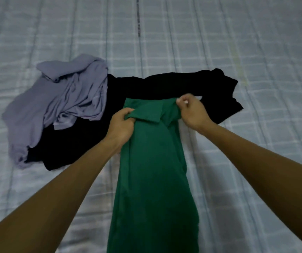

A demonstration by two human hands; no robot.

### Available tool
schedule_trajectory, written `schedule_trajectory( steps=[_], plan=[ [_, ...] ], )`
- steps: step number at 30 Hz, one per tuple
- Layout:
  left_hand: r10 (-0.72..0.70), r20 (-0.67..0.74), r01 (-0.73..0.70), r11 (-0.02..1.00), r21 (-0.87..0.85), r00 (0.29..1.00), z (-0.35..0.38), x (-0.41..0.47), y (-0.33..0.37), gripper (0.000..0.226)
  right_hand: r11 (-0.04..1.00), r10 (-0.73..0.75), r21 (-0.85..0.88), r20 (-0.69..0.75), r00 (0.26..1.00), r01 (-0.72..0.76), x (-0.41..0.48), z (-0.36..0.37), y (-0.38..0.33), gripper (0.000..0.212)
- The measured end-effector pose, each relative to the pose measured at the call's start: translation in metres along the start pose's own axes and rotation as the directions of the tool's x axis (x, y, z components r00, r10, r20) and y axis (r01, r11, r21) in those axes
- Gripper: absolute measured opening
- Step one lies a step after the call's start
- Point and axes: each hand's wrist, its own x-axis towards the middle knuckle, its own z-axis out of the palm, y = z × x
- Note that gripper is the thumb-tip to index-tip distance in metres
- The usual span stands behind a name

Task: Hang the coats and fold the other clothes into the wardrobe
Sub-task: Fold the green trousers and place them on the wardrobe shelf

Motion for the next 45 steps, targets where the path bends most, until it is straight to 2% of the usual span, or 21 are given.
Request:
schedule_trajectory(
  steps=[3,5,8,10,13,15,18,20,22,24,25,26,28,29,30,32,35,37,41,43,45],
  plan=[
    [-0.001,0.014,0.0,0.993,0.115,1.0,0.005,0.02,-0.001,0.018,0.979,-0.158,-0.153,-0.129,0.979,0.138,0.028,-0.002,-0.027,0.021],
    [-0.023,-0.068,0.035,0.982,0.185,0.997,0.007,0.036,-0.003,0.024,0.955,-0.225,-0.242,-0.206,0.952,0.174,0.044,0.004,-0.041,0.021],
    [-0.049,-0.175,0.084,0.976,0.198,0.983,0.007,0.056,-0.008,0.027,0.956,-0.258,-0.227,-0.359,0.897,0.184,0.053,0.021,-0.042,0.022],
    [-0.056,-0.183,0.087,0.981,0.171,0.982,0.006,0.062,-0.014,0.025,0.966,-0.247,-0.172,-0.378,0.892,0.195,0.043,0.038,-0.023,0.025],
    [-0.07,-0.153,0.079,0.995,0.058,0.986,0.004,0.06,-0.02,0.019,0.982,-0.175,-0.124,-0.309,0.935,0.143,0.003,0.056,0.018,0.031],
    [0.02,-0.196,0.001,0.994,0.105,0.98,0.001,0.056,-0.023,0.017,0.962,-0.221,-0.213,-0.229,0.948,0.173,-0.033,0.062,0.041,0.037],
    [0.243,-0.343,-0.143,0.946,0.291,0.907,-0.001,0.048,-0.024,0.021,0.809,-0.476,-0.397,-0.012,0.879,0.433,-0.089,0.077,0.06,0.045],
    [0.405,-0.365,-0.27,0.89,0.367,0.838,-0.002,0.03,-0.025,0.026,0.728,-0.479,-0.448,0.21,0.852,0.52,-0.12,0.094,0.067,0.054],
    [0.543,-0.24,-0.404,0.797,0.45,0.805,-0.003,-0.004,-0.036,0.028,0.701,-0.363,-0.529,0.311,0.878,0.477,-0.137,0.11,0.072,0.062],
    [0.613,-0.025,-0.489,0.653,0.578,0.789,-0.004,-0.054,-0.06,0.031,0.736,-0.287,-0.556,0.259,0.922,0.386,-0.149,0.117,0.071,0.064],
    [0.598,0.045,-0.483,0.596,0.641,0.8,-0.005,-0.08,-0.077,0.034,0.766,-0.268,-0.544,0.212,0.94,0.342,-0.155,0.118,0.067,0.064],
    [0.545,0.04,-0.422,0.597,0.682,0.837,-0.004,-0.109,-0.093,0.038,0.785,-0.265,-0.535,0.165,0.95,0.312,-0.166,0.118,0.064,0.063],
    [0.301,-0.151,-0.134,0.746,0.652,0.942,0.002,-0.164,-0.122,0.045,0.785,-0.271,-0.546,0.119,0.955,0.291,-0.194,0.117,0.065,0.06],
    [0.134,-0.236,0.038,0.796,0.605,0.962,0.005,-0.188,-0.133,0.049,0.78,-0.267,-0.553,0.133,0.955,0.295,-0.212,0.118,0.068,0.06],
    [0.023,-0.266,0.144,0.795,0.589,0.964,0.008,-0.208,-0.144,0.051,0.775,-0.258,-0.557,0.152,0.954,0.298,-0.233,0.118,0.073,0.06],
    [-0.043,-0.223,0.174,0.772,0.611,0.974,0.005,-0.238,-0.164,0.044,0.767,-0.23,-0.568,0.19,0.954,0.298,-0.279,0.119,0.088,0.061],
    [-0.015,-0.242,0.163,0.779,0.606,0.97,-0.015,-0.256,-0.18,0.028,0.712,-0.197,-0.617,0.281,0.939,0.334,-0.346,0.121,0.12,0.062],
    [0.031,-0.245,0.137,0.757,0.639,0.969,-0.022,-0.261,-0.184,0.025,0.681,-0.147,-0.657,0.31,0.939,0.323,-0.374,0.126,0.138,0.063],
    [0.158,-0.243,0.049,0.738,0.673,0.957,-0.021,-0.281,-0.184,0.023,0.712,-0.067,-0.663,0.262,0.963,0.23,-0.383,0.131,0.131,0.06],
    [0.321,-0.081,-0.135,0.597,0.791,0.944,-0.026,-0.306,-0.191,0.031,0.72,-0.124,-0.632,0.287,0.95,0.285,-0.392,0.13,0.12,0.058],
    [0.423,0.201,-0.391,0.43,0.813,0.884,-0.035,-0.346,-0.209,0.035,0.734,-0.239,-0.565,0.303,0.923,0.376,-0.413,0.127,0.116,0.057]
  ],
)
